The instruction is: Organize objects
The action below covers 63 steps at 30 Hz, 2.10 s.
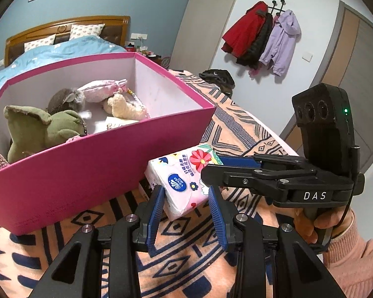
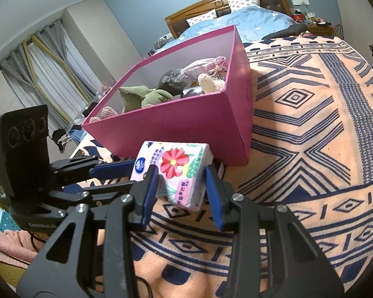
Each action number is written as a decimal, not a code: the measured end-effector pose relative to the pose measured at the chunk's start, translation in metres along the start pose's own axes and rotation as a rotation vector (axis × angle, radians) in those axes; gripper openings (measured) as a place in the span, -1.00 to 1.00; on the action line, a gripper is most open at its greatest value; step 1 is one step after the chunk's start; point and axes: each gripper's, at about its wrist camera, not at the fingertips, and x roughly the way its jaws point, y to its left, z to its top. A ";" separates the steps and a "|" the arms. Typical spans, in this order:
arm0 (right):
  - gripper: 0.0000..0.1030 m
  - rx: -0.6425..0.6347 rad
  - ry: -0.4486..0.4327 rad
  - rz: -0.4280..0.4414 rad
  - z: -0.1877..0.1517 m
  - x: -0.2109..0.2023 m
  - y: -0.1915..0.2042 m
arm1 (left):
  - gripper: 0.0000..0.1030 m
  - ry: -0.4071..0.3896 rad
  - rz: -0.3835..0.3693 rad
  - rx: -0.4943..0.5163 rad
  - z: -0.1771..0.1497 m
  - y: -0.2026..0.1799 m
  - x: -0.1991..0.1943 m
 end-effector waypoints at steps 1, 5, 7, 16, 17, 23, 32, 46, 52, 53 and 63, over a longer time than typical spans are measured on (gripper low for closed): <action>-0.19 -0.002 -0.001 0.000 0.001 0.000 0.000 | -0.29 -0.002 0.001 0.002 0.000 0.000 -0.001; -0.19 -0.007 -0.006 -0.001 0.002 -0.003 0.003 | -0.29 -0.010 0.002 0.008 0.001 -0.001 -0.003; -0.19 -0.011 -0.009 0.001 0.002 -0.004 0.005 | -0.29 -0.015 0.006 0.011 0.002 -0.001 -0.005; -0.19 -0.025 -0.022 0.003 0.005 -0.009 0.010 | -0.29 -0.032 0.013 0.024 0.004 -0.003 -0.010; -0.19 -0.026 -0.024 0.004 0.005 -0.009 0.010 | -0.29 -0.034 0.014 0.026 0.004 -0.004 -0.011; -0.19 -0.034 -0.037 0.003 0.006 -0.014 0.012 | -0.29 -0.044 0.014 0.037 0.006 -0.006 -0.014; -0.19 -0.040 -0.046 0.006 0.008 -0.017 0.014 | -0.29 -0.053 0.019 0.047 0.008 -0.008 -0.016; -0.19 -0.059 -0.066 0.006 0.012 -0.024 0.018 | -0.29 -0.068 0.022 0.058 0.011 -0.011 -0.021; -0.19 -0.069 -0.071 0.004 0.015 -0.026 0.020 | -0.29 -0.074 0.023 0.064 0.014 -0.012 -0.023; -0.19 -0.071 -0.072 0.004 0.014 -0.027 0.020 | -0.29 -0.076 0.024 0.065 0.013 -0.012 -0.024; -0.19 -0.078 -0.080 0.000 0.017 -0.029 0.021 | -0.29 -0.082 0.026 0.072 0.015 -0.014 -0.025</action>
